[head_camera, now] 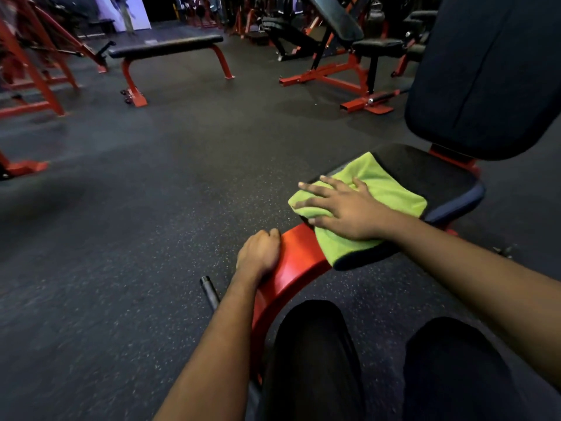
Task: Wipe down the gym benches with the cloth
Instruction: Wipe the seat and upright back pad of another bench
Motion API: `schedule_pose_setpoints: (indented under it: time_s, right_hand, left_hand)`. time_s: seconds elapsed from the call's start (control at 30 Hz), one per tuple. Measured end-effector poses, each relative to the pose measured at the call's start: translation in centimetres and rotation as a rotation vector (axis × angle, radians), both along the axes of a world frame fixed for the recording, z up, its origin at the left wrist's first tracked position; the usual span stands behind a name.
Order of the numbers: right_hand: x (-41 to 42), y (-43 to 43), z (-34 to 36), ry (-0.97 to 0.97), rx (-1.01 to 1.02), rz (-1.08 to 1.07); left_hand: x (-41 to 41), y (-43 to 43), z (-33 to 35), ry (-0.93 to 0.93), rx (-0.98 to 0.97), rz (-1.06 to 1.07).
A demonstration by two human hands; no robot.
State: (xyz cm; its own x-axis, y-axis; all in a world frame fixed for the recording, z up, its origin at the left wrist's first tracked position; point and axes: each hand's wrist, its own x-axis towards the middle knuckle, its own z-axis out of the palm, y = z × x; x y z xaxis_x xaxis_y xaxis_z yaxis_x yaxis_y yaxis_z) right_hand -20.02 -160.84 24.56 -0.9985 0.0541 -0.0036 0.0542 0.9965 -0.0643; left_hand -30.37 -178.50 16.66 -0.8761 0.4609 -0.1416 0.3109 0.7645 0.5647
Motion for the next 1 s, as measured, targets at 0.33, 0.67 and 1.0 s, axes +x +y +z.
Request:
schedule_pose_setpoints:
  time_s: [0.33, 0.67, 1.0]
  right_hand:
    - [-3.5, -0.1, 0.4, 0.006, -0.074, -0.232]
    - [-1.6, 0.1, 0.1, 0.017, -0.05, -0.034]
    - [-5.6, -0.3, 0.1, 0.039, -0.081, -0.334]
  left_hand:
    - [-0.7, 0.1, -0.8, -0.002, -0.022, -0.008]
    - [-0.9, 0.2, -1.2, 0.027, -0.017, -0.038]
    - [-1.4, 0.2, -2.0, 0.038, -0.002, -0.043]
